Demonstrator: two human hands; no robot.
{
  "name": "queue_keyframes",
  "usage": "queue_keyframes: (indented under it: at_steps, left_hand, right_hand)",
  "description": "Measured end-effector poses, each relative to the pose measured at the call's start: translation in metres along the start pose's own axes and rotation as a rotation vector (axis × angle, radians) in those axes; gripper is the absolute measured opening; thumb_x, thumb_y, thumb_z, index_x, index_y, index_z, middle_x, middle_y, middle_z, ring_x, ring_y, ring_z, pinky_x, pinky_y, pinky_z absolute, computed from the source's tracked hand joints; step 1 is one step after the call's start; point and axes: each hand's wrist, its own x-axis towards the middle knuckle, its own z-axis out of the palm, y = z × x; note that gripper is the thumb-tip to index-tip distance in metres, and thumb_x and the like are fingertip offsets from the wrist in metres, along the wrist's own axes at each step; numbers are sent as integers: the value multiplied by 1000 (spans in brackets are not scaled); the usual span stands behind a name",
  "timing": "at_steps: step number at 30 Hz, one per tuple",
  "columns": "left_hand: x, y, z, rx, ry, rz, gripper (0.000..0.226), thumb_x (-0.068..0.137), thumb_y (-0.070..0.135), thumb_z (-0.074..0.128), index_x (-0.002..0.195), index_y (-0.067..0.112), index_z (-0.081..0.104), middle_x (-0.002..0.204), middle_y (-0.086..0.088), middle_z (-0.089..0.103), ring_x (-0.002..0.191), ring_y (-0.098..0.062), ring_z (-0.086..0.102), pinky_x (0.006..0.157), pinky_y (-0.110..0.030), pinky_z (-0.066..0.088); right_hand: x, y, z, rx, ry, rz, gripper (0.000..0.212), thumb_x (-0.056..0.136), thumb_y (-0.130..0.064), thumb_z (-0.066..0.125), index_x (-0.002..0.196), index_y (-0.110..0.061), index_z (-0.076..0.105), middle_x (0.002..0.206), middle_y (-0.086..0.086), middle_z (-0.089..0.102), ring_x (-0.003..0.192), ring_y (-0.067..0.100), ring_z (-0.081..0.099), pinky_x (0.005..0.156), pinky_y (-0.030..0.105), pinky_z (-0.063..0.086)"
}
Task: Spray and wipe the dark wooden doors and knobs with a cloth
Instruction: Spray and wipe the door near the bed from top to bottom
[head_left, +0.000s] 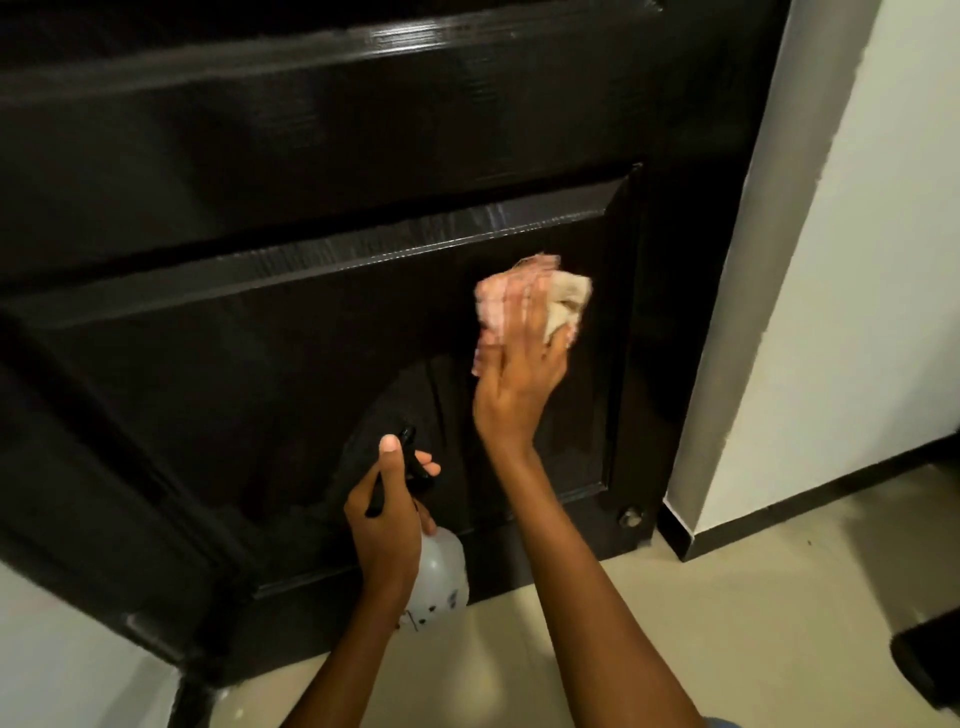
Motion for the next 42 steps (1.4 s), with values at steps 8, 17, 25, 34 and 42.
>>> queue_keyframes:
  at_steps: [8,17,25,34,42]
  left_hand:
    - [8,-6,-47,20,51,38,67,95,62,45,83,3,74,51,-5,63,40,-23,47,50,-25,48]
    - [-1,-31,-76,-32,55,-28,69,90,65,47,90,2,75,73,-10,75,43,-23,46,45,-22,45]
    - [9,-45,-88,-42,20,71,69,96,68,45,85,8,76,63,-21,67,40,-24,48,48,-26,46]
    - [20,-55,-89,-28,62,99,61,105,56,46,86,8,77,74,-10,76,37,-23,48,44,-28,43]
    - [16,-52,-87,-29,51,17,74,98,70,44,66,8,68,58,-14,65,37,-22,46,43,-29,40]
  right_hand:
    - [-115,65,31,33,108,596,57,108,-23,32,160,-5,14,164,19,17,145,40,25,115,53,35]
    - [-124,104,21,297,106,998,66,108,-30,28,160,-12,-7,169,7,-14,156,23,-11,126,35,-4]
    - [-87,-2,34,170,-111,234,63,105,-37,41,160,-35,10,168,-12,-6,156,29,-6,125,51,3]
    - [-106,52,16,-239,-328,91,70,103,-54,29,159,-35,-9,168,-9,-14,156,33,0,125,48,-10]
    - [-156,92,0,43,-247,584,71,110,-26,39,157,-24,-14,167,-2,-20,155,15,-13,127,41,-3]
